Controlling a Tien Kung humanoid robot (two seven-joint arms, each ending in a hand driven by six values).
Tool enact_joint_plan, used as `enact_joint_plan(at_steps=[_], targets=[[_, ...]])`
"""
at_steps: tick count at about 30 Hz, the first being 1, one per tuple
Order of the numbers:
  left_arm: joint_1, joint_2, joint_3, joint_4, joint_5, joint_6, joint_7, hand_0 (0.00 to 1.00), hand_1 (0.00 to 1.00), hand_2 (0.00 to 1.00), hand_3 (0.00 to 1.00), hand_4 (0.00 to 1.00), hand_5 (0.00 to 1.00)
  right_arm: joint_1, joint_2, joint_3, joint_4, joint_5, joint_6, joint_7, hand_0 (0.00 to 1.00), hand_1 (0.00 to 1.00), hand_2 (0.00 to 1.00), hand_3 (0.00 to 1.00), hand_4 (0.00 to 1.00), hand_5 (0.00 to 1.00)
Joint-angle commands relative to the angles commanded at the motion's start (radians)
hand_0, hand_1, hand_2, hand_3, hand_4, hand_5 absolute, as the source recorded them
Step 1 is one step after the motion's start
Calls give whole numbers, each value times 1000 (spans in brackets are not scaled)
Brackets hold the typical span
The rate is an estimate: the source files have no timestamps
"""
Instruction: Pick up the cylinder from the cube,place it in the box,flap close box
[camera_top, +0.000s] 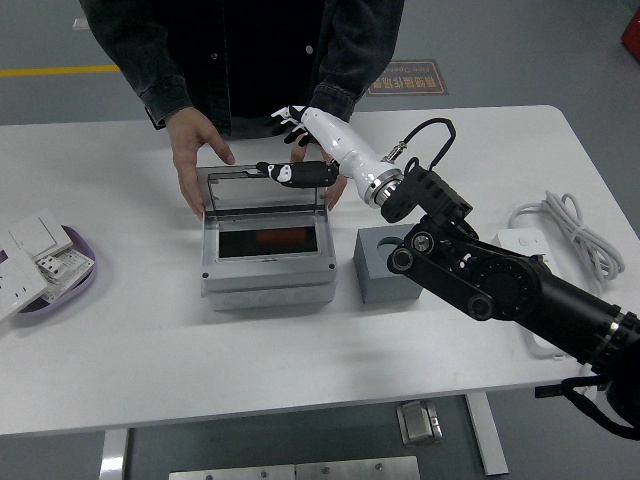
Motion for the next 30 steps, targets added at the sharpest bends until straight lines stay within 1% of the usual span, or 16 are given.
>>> enact_joint_plan(at_steps=[6, 11, 18, 21, 23, 25, 28, 30], targets=[[2, -5, -4, -1, 19, -5, 5, 601, 582, 554, 587, 644, 201, -11, -4, -38, 18, -28, 0, -2, 573, 607, 656, 698, 794, 343], [1, -7, -6, -1, 25, -6, 5, 602, 582, 554, 587, 644, 200, -24, -10, -42, 56, -77, 1, -14, 566, 601, 648, 694, 793, 346], [5, -9, -3, 0, 18, -3, 3, 602, 582, 555, 587, 646, 200, -70, -45, -48, 162, -188, 4, -58, 560, 598, 647, 693, 792, 343], [6, -11, -2, 0, 15, -2, 2, 602, 582, 554, 587, 647, 202, -99, -55, -56, 209, -213, 2, -77, 554, 594, 643, 692, 794, 346], [7, -12, 0, 1, 13, -1, 2, 602, 582, 554, 587, 647, 202, -118, -57, -64, 229, -212, -2, -84, 554, 594, 643, 692, 794, 346], [7, -13, 0, 1, 11, -1, 2, 602, 582, 554, 587, 647, 202, -139, -55, -78, 239, -184, -11, -79, 554, 594, 643, 692, 794, 346], [7, -14, 3, 1, 7, 0, 1, 602, 582, 555, 588, 648, 202, -166, -51, -86, 239, -127, -27, -58, 549, 596, 643, 693, 795, 352], [7, -15, 3, 0, 6, 1, 1, 602, 582, 555, 588, 648, 202, -186, -50, -74, 239, -83, -43, -37, 549, 596, 643, 693, 795, 352]])
